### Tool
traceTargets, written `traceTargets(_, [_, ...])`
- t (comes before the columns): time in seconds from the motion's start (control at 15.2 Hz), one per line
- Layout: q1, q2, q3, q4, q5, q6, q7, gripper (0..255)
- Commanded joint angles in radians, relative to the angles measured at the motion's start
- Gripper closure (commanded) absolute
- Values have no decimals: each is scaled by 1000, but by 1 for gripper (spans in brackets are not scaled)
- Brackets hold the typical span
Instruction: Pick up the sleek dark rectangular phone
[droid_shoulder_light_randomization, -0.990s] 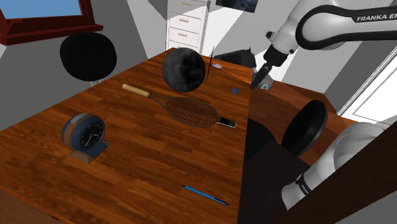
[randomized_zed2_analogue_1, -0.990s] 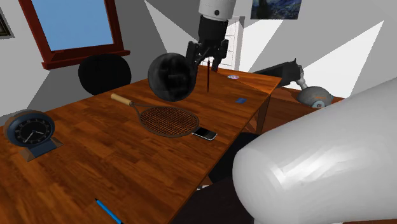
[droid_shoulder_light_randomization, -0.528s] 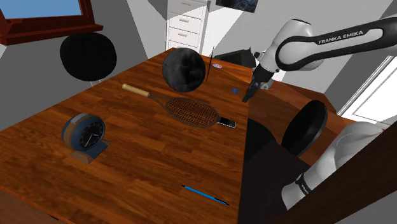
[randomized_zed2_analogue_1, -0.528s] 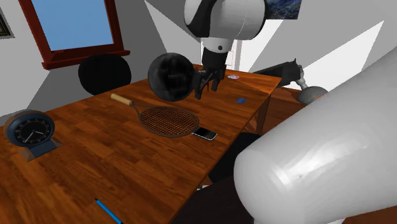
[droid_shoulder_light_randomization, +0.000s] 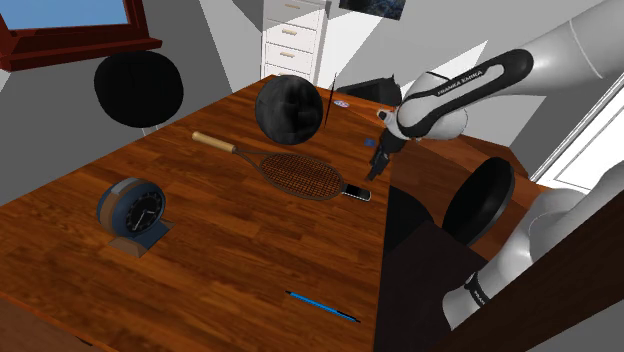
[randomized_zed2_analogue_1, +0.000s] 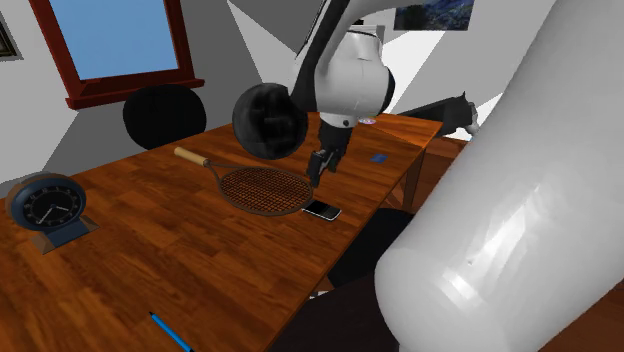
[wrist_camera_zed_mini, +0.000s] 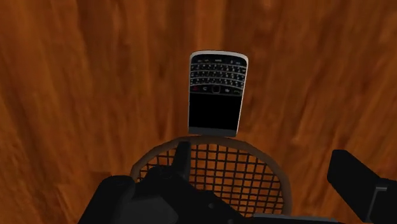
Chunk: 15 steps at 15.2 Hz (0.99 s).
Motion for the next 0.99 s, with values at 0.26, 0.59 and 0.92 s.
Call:
traceTargets(0.26, [72, 297, -35, 104, 386, 113, -423, 0])
traceTargets(0.59, [23, 407, 37, 143, 554, 153, -576, 0])
traceTargets(0.92, [-8, 464, 82, 162, 646, 179, -653, 0])
